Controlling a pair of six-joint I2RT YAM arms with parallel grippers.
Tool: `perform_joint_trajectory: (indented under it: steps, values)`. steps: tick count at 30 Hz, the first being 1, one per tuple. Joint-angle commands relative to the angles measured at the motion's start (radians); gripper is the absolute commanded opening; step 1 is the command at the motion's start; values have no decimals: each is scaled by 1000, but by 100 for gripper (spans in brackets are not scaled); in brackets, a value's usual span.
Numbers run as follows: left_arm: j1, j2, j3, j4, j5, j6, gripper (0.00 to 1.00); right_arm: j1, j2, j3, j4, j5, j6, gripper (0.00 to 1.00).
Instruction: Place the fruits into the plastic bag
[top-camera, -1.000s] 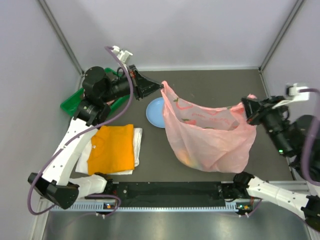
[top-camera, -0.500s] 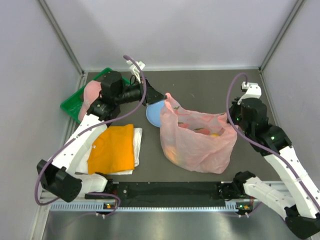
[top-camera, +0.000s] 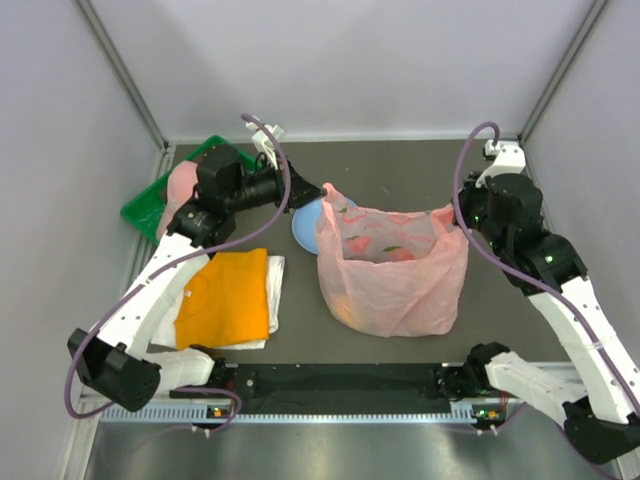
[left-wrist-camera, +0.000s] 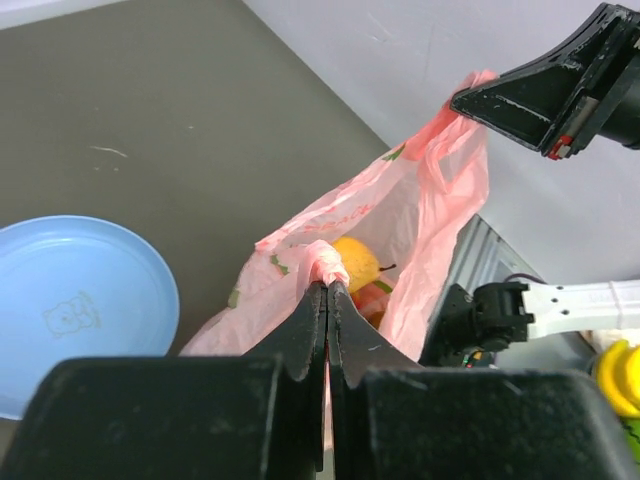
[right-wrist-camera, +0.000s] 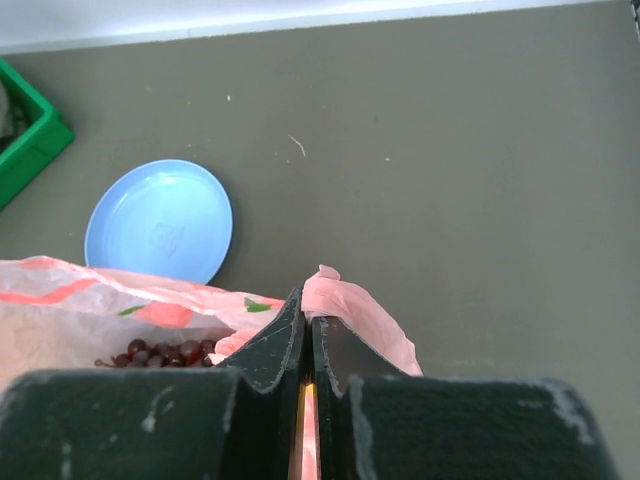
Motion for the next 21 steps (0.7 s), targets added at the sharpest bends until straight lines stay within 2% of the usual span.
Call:
perform_joint_trajectory:
  steps: [1, 10, 11, 12, 13, 15, 16, 17, 18, 19, 20, 21]
  values:
    - [-3, 12, 32, -2, -65, 63, 0, -32, 32, 19, 71, -25, -19, 0]
    - [-2, 14, 18, -50, -128, 118, 0, -72, 25, -80, 59, -133, 18, 1]
    - [-2, 12, 20, -50, -126, 119, 3, -71, 19, -78, 48, -144, 23, 6]
    - [0, 11, 23, -53, -126, 121, 8, -72, 15, -77, 43, -153, 27, 12]
    - [-2, 9, 23, -53, -128, 121, 23, -72, 0, -77, 39, -170, 30, 21]
    - [-2, 4, 21, -51, -129, 124, 34, -72, -15, -80, 27, -184, 35, 33]
    - [0, 4, 23, -51, -132, 124, 48, -71, -21, -81, 22, -192, 38, 47]
    - [0, 4, 23, -53, -135, 126, 55, -72, -35, -81, 17, -193, 40, 53]
    - [-2, 3, 21, -53, -137, 127, 67, -72, -43, -83, 7, -192, 41, 58]
    - [-2, 1, 21, -53, -144, 129, 77, -71, -49, -84, 2, -195, 41, 68]
    - [-2, 0, 21, -54, -149, 129, 92, -71, -61, -84, -6, -196, 41, 74]
    - [-2, -2, 21, -61, -157, 130, 96, -72, -69, -83, -13, -198, 41, 78]
